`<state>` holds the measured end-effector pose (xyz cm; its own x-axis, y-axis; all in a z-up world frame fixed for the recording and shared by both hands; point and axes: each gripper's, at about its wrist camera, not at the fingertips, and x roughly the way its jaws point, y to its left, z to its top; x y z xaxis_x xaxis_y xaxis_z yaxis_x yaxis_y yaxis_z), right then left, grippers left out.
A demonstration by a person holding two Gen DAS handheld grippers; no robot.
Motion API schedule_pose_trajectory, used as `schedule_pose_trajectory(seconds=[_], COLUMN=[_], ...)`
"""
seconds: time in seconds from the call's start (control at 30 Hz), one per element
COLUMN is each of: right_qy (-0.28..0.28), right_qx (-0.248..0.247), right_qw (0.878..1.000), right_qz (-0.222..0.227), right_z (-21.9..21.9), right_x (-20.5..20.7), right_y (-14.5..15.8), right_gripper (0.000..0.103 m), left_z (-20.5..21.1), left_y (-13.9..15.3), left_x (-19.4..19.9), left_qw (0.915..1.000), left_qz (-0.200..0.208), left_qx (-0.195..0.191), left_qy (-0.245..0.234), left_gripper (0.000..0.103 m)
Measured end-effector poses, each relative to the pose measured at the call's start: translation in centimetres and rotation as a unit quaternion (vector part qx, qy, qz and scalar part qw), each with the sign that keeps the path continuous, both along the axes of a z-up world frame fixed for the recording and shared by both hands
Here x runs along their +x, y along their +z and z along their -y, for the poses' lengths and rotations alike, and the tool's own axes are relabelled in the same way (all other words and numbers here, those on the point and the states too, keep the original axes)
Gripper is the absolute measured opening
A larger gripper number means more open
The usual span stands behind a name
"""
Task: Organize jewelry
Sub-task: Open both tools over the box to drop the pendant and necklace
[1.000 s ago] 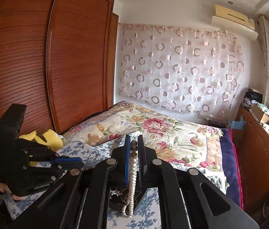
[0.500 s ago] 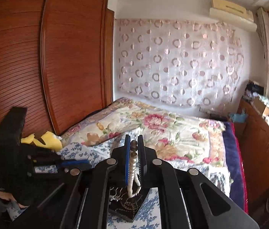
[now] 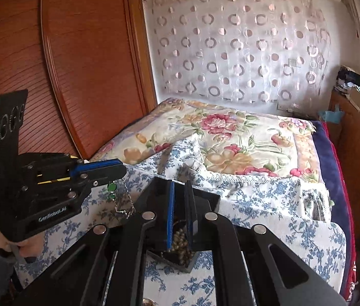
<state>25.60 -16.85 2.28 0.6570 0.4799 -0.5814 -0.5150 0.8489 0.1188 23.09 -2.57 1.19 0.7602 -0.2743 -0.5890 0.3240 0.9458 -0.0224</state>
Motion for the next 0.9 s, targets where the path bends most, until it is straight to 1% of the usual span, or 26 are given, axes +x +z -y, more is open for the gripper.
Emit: schedule_pose_trajectory(seconds=[0.37, 0.4, 0.47, 0.5, 0.53, 0.67, 0.77, 0.83, 0.9], right_qy=[0.003, 0.003, 0.005, 0.007, 0.009, 0.017, 0.022, 0.025, 0.024], right_qx=[-0.013, -0.012, -0.015, -0.016, -0.017, -0.020, -0.023, -0.026, -0.033], right_qw=[1.000, 1.000, 1.000, 1.000, 1.000, 1.000, 0.999, 0.999, 0.999], right_qz=[0.005, 0.003, 0.001, 0.001, 0.000, -0.004, -0.007, -0.012, -0.015], right_z=[3.1, 3.4, 3.5, 3.6, 3.6, 3.7, 3.6, 3.5, 3.5], right_x=[-3.7, -4.1, -4.8, -5.4, -5.8, -7.8, -9.4, -10.5, -11.5], right_y=[-2.2, -2.5, -3.0, -3.4, -3.6, -5.0, -6.0, -6.7, -7.5], right_gripper=[0.010, 0.010, 0.010, 0.010, 0.010, 0.010, 0.010, 0.010, 0.010], left_z=[1.0, 1.0, 0.9, 0.8, 0.8, 0.5, 0.2, 0.0, -0.1], left_y=[-1.1, -1.2, -1.3, -1.4, -1.6, -2.5, -3.3, -4.0, -4.8], left_x=[0.7, 0.6, 0.2, -0.2, -0.6, -2.4, -3.6, -4.6, -5.5], left_qw=[0.9999, 0.9998, 0.9998, 0.9998, 0.9998, 0.9996, 0.9996, 0.9995, 0.9992], left_qz=[-0.010, -0.011, -0.010, -0.009, -0.010, -0.014, -0.021, -0.028, -0.037], left_qx=[0.011, 0.013, 0.015, 0.015, 0.015, 0.023, 0.017, 0.014, 0.013], left_qy=[0.003, 0.004, 0.004, 0.003, 0.003, 0.000, -0.003, -0.007, -0.012], left_gripper=[0.005, 0.006, 0.012, 0.016, 0.018, 0.019, 0.021, 0.026, 0.026])
